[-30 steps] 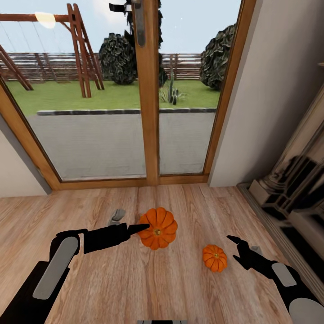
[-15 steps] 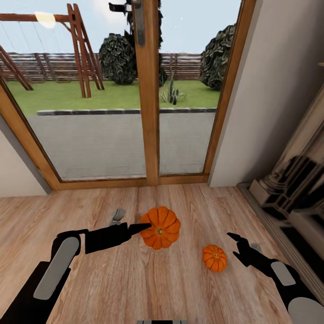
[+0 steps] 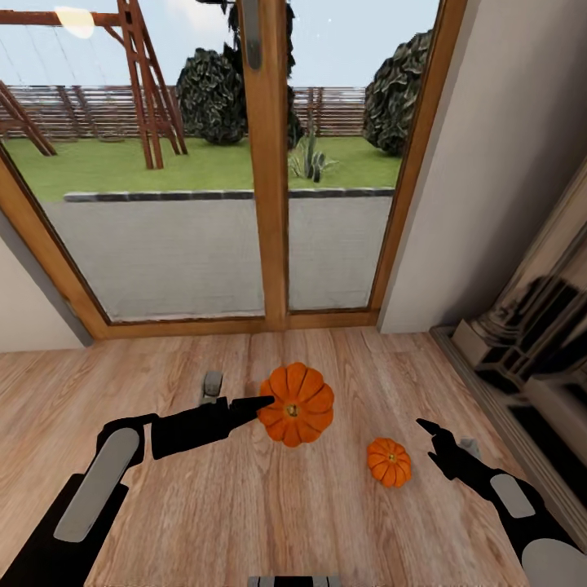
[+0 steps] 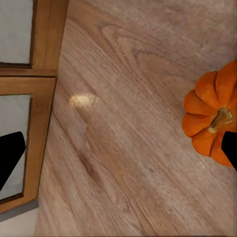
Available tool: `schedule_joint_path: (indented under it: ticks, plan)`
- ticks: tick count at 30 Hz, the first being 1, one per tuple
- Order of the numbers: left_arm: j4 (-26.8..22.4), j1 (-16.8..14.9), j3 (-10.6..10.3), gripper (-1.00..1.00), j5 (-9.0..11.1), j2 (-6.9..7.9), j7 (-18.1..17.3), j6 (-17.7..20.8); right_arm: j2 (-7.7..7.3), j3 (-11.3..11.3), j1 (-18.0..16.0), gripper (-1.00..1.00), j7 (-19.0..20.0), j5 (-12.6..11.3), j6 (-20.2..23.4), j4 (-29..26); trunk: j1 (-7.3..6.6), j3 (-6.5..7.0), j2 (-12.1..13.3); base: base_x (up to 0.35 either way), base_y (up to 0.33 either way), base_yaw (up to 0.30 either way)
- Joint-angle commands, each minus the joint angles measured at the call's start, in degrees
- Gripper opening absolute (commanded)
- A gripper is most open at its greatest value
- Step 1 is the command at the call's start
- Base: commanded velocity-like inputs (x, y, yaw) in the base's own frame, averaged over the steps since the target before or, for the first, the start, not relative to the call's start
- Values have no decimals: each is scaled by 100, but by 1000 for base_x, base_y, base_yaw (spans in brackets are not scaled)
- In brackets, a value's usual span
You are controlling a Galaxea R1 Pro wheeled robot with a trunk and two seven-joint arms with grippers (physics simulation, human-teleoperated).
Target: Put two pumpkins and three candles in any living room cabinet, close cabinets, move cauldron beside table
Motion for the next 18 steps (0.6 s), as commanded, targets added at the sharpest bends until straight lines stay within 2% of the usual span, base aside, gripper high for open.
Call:
schedule_joint_path:
  ticks: [1,18]
  plan:
    - [0,-4,-2,-100,-21,3,-59,9,3,-30,-4,100,8,-9,45,0,1,-27,-4,0,0,0]
    - [0,-4,-2,-100,-20,6,-103,9,6,-4,-11,100,-81,43,62,31,45,-404,-26,0,0,0]
